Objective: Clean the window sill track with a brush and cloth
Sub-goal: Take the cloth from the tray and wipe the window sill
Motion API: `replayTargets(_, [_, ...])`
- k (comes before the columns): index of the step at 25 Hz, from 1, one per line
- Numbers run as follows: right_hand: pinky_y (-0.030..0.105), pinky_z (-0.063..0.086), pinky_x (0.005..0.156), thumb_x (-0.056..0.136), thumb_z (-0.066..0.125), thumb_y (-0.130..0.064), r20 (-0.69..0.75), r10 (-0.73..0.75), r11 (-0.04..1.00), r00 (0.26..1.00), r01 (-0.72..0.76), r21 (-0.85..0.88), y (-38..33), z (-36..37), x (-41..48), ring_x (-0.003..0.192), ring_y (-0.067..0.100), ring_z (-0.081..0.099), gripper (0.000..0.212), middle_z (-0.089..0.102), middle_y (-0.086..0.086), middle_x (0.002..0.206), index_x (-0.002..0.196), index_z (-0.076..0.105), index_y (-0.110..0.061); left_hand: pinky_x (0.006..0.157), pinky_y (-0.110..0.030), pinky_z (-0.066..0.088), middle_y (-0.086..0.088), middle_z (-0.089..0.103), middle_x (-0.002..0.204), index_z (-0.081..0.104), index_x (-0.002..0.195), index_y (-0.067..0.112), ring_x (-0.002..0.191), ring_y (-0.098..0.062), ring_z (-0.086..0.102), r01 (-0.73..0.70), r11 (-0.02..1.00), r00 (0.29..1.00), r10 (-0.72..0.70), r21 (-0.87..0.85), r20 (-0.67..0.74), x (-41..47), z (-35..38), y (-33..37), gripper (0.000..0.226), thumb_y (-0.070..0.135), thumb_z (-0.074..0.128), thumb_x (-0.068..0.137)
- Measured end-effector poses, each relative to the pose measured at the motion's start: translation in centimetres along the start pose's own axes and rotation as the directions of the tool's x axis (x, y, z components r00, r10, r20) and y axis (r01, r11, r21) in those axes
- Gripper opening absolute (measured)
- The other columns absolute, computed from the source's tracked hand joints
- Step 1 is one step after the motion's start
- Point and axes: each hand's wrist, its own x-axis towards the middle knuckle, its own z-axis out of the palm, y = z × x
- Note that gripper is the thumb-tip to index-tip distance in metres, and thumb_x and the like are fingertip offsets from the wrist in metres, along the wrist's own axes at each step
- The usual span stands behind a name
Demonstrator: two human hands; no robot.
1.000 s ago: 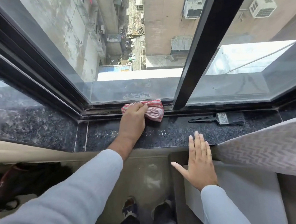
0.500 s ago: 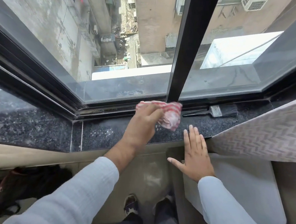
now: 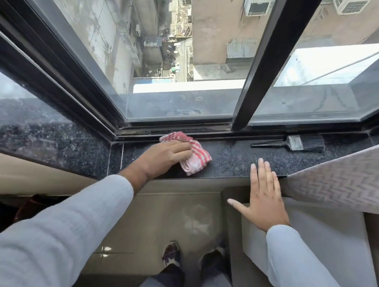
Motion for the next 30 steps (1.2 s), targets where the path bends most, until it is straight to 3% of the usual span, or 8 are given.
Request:
replayTargets(5, [0.058, 0.017, 0.133, 0.083, 0.031, -0.092, 0.004, 0.001, 1.0, 1.0, -0.001, -0.007, 0.1, 0.4, 0.1, 0.166, 0.033, -0.003, 0.125, -0.004, 0.017, 0.179, 0.167, 0.002, -0.005, 0.094, -0.042, 0.06, -0.014, 0.072, 0.126, 0.071, 0.124, 0.006, 0.11, -0.034, 0.071, 0.393, 0.912, 0.919, -0.394, 0.12, -0.009, -7.4, -1.6, -1.4, 0.05, 0.0, 0.042, 0.084])
replayTargets(9, [0.057, 0.015, 0.133, 0.082, 0.033, -0.093, -0.015, -0.004, 1.0, 1.0, 0.004, -0.003, 0.2, 0.9, 0.0, 0.166, 0.033, -0.004, 0.126, -0.004, 0.017, 0.179, 0.167, 0.001, -0.006, 0.088, -0.049, 0.057, -0.018, 0.069, 0.116, 0.069, 0.118, 0.005, 0.098, -0.043, 0.066, 0.72, 0.677, 0.683, -0.73, 0.151, 0.012, -9.0, -2.7, -1.1, 0.044, 0.004, 0.053, 0.077])
replayTargets(15, [0.058, 0.014, 0.133, 0.082, 0.032, -0.093, -0.019, -0.005, 1.0, 1.0, 0.005, -0.008, 0.3, 1.6, -0.3, 0.166, 0.034, -0.002, 0.126, -0.002, 0.018, 0.178, 0.167, 0.002, -0.005, 0.086, -0.051, 0.053, -0.025, 0.067, 0.107, 0.067, 0.106, -0.001, 0.095, -0.049, 0.065, 0.957, 0.291, 0.291, -0.955, -0.001, 0.052, -7.2, -3.2, -0.3, 0.024, 0.01, 0.054, 0.089])
replayTargets(19, [0.058, 0.014, 0.133, 0.083, 0.031, -0.094, -0.012, 0.0, 1.0, 1.0, 0.0, -0.002, 0.2, 1.6, -0.3, 0.166, 0.035, 0.0, 0.126, 0.0, 0.019, 0.178, 0.167, 0.002, -0.004, 0.087, -0.048, 0.053, -0.026, 0.07, 0.102, 0.066, 0.102, -0.001, 0.096, -0.047, 0.066, 0.976, 0.166, 0.177, -0.982, -0.141, 0.066, -5.5, -2.1, 2.9, 0.023, 0.012, 0.053, 0.09])
replayTargets(21, [0.058, 0.014, 0.133, 0.083, 0.031, -0.094, -0.001, -0.002, 1.0, 1.0, 0.002, 0.002, 0.2, 1.5, -0.2, 0.166, 0.035, 0.0, 0.126, -0.001, 0.019, 0.178, 0.167, 0.002, -0.004, 0.087, -0.047, 0.052, -0.026, 0.07, 0.104, 0.067, 0.103, -0.001, 0.099, -0.046, 0.065, 0.971, 0.151, 0.171, -0.981, -0.183, 0.093, -3.4, -1.4, 3.9, 0.022, 0.011, 0.054, 0.089])
replayTargets(23, [0.058, 0.015, 0.133, 0.083, 0.032, -0.094, 0.008, 0.001, 1.0, 1.0, -0.001, -0.002, 0.2, 1.5, -0.2, 0.166, 0.035, -0.001, 0.127, -0.001, 0.019, 0.178, 0.167, 0.001, -0.004, 0.087, -0.045, 0.051, -0.025, 0.069, 0.104, 0.068, 0.104, 0.001, 0.101, -0.044, 0.064, 0.951, 0.192, 0.228, -0.965, -0.243, 0.128, -0.5, -0.7, 4.7, 0.023, 0.01, 0.054, 0.088])
replayTargets(27, [0.057, 0.015, 0.133, 0.083, 0.033, -0.093, 0.031, -0.013, 1.0, 0.999, 0.013, 0.003, 0.3, 1.1, -0.3, 0.166, 0.035, -0.001, 0.127, -0.001, 0.019, 0.178, 0.167, 0.001, -0.004, 0.088, -0.044, 0.047, -0.021, 0.065, 0.106, 0.068, 0.103, 0.003, 0.103, -0.04, 0.061, 0.851, 0.464, 0.513, -0.834, -0.245, 0.204, 3.7, 0.7, 6.5, 0.022, 0.013, 0.056, 0.088])
replayTargets(30, [0.056, 0.014, 0.134, 0.083, 0.032, -0.093, 0.041, -0.015, 1.0, 0.999, 0.015, -0.011, 0.3, 0.9, -0.3, 0.166, 0.034, -0.002, 0.126, -0.002, 0.019, 0.178, 0.167, 0.001, -0.004, 0.082, -0.042, 0.048, -0.016, 0.066, 0.095, 0.069, 0.093, 0.004, 0.094, -0.037, 0.062, 0.678, 0.684, 0.734, -0.648, -0.271, 0.203, 1.9, 1.2, 8.5, 0.021, 0.018, 0.058, 0.082])
